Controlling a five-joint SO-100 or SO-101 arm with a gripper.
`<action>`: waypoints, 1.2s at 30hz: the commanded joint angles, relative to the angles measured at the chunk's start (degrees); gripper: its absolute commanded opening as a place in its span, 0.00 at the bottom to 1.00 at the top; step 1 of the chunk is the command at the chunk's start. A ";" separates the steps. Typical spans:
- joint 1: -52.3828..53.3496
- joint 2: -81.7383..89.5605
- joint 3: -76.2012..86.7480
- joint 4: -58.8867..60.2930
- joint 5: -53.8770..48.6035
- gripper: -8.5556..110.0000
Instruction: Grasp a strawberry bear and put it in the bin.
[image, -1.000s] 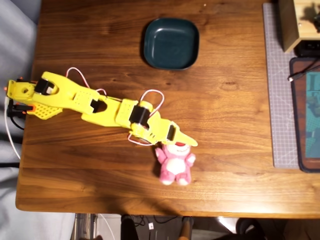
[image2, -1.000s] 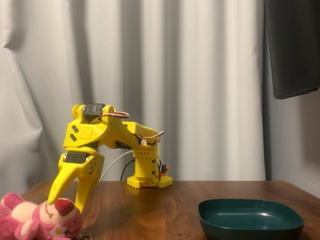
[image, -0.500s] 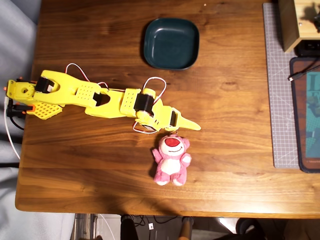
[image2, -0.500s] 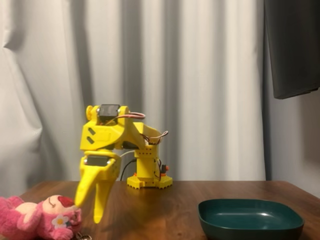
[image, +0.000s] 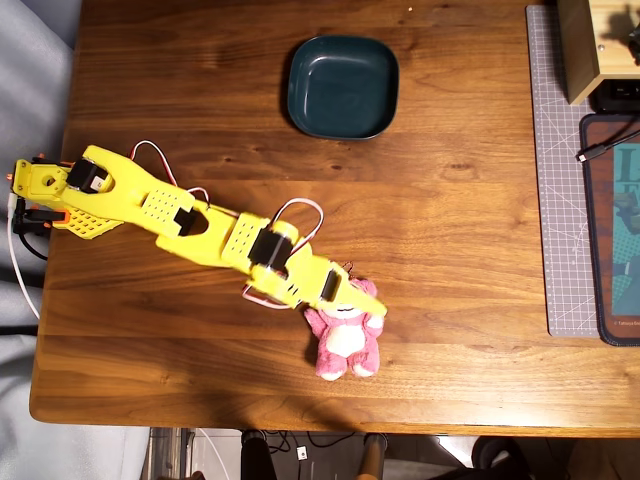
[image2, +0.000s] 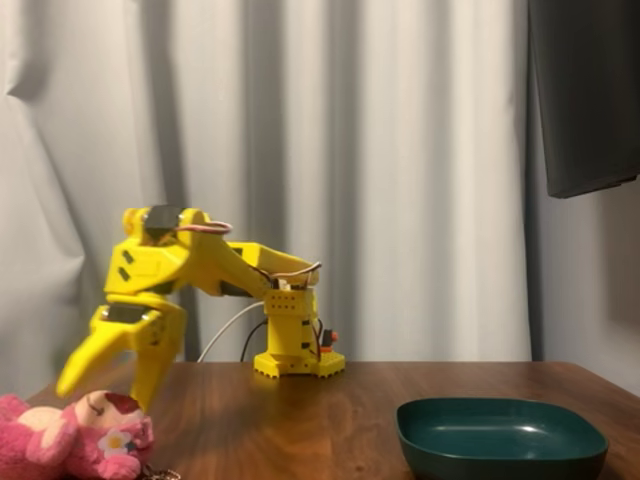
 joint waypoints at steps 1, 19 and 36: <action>-2.29 6.86 -3.52 0.62 -0.53 0.49; 2.64 3.87 -3.16 2.99 -0.70 0.50; -0.70 3.78 -3.60 -2.81 -0.26 0.44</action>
